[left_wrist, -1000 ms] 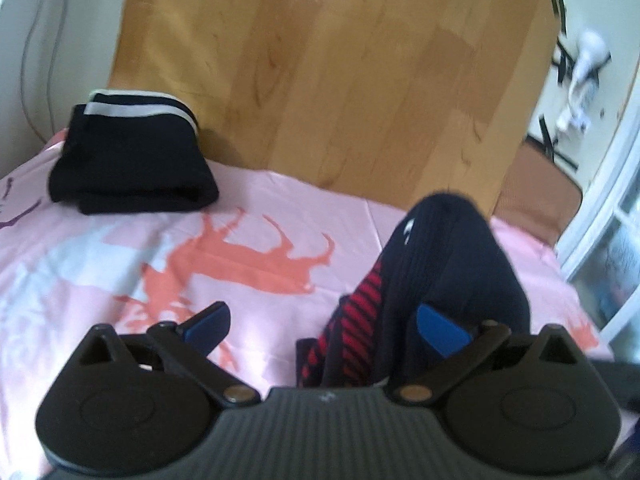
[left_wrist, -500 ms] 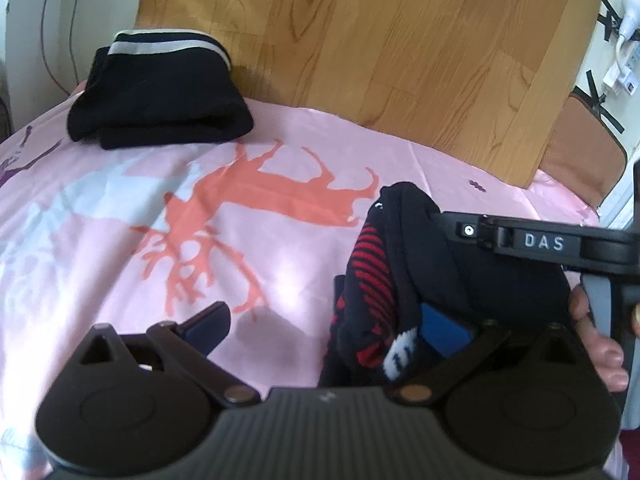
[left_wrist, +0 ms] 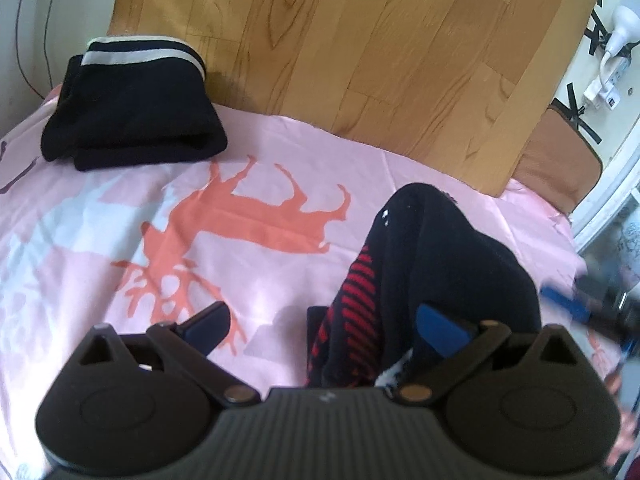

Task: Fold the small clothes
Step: 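Lift the sweater bundle with both tools and set it beside the striped black garment, then open both tools and withdraw them from the placed sweater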

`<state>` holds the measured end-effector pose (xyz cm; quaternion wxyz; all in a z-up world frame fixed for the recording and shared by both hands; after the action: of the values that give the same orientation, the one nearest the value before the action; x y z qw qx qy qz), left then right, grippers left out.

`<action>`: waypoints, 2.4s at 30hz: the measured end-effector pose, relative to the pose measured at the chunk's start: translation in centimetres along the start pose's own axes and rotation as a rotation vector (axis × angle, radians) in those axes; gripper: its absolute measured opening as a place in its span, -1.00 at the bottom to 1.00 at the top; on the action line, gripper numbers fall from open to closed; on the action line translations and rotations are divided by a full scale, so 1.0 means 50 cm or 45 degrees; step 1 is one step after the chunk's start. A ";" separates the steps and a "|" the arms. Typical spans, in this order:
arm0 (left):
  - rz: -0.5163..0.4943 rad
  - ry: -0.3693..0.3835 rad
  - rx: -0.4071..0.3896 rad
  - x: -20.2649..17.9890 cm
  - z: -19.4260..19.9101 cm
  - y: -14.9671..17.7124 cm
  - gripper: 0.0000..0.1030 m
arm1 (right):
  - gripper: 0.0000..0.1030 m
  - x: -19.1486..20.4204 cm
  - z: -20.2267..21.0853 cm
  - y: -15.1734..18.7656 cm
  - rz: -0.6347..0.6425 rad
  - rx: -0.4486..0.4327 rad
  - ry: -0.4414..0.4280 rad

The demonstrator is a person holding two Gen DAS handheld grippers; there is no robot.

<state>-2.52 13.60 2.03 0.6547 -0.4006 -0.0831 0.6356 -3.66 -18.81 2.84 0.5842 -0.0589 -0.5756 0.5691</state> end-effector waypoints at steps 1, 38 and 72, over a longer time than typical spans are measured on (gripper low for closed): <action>0.006 0.019 0.016 0.001 -0.003 -0.002 0.99 | 0.65 -0.019 0.011 0.014 -0.043 0.019 0.017; 0.015 -0.292 -0.104 0.132 -0.325 -0.385 0.29 | 0.64 -0.034 -0.657 -0.195 0.221 0.369 0.176; -0.151 -0.704 -0.279 -0.099 -0.134 0.006 0.93 | 0.70 -0.019 -0.165 0.049 0.203 0.018 0.495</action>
<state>0.49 6.30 -0.62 0.5960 -0.2752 -0.3494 0.6685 1.28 -13.82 -2.21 0.6380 -0.2088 -0.4414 0.5954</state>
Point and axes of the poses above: each gripper's, at about its wrist camera, not at the fingertips, and z roughly against the way its jaws point, x to its left, y to its underside, the point moved 3 cm from there along -z, roughly the way its jaws point, and after that the axes turned 4 degrees about y, right-handed, at the moved point
